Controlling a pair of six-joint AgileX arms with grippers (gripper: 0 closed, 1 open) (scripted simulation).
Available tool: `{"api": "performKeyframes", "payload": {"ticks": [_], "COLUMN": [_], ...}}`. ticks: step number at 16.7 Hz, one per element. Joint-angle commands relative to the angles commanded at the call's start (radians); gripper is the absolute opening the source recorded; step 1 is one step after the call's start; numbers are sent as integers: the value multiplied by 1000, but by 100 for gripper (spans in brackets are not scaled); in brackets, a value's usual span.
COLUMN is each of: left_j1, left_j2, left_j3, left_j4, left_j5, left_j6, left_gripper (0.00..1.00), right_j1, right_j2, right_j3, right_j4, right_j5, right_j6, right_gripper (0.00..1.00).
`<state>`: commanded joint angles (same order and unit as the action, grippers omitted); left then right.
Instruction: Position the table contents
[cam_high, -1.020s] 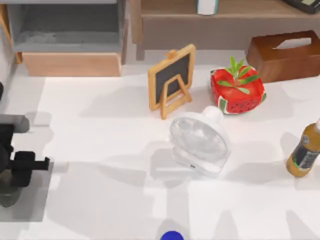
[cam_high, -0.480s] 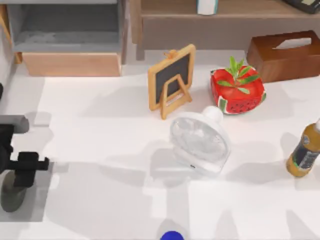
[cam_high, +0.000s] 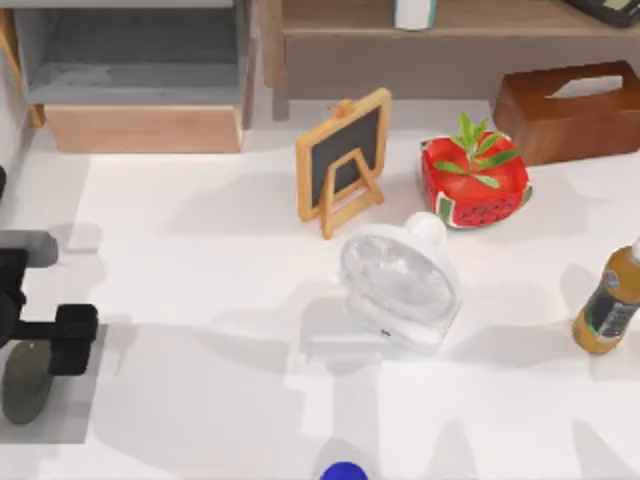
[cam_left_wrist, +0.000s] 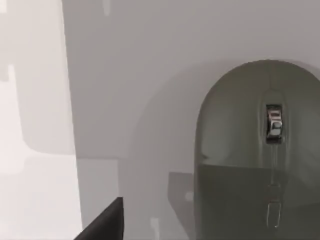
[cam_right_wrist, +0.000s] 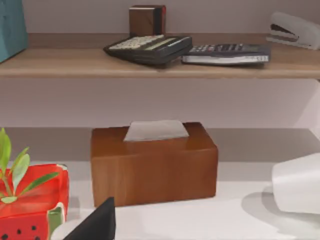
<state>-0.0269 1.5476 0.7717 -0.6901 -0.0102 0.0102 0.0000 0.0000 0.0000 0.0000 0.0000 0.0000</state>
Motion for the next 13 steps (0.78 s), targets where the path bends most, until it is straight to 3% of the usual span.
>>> {"api": "performKeyframes", "payload": {"ticks": [6, 9, 13], "left_j1": [21, 104, 279], "left_j2": [-8, -13, 13], "left_j3": [0, -17, -81], "left_j4": [29, 150, 454], "left_j5": [23, 109, 282], "left_j6": [10, 64, 211], "left_gripper": [100, 100, 100], "right_j1": [0, 0, 0], "right_j2": [0, 0, 0], "right_j3": [0, 0, 0], "right_j4": [0, 0, 0], "right_j5": [0, 0, 0], "right_j6": [0, 0, 0], "right_gripper": [100, 100, 100]}}
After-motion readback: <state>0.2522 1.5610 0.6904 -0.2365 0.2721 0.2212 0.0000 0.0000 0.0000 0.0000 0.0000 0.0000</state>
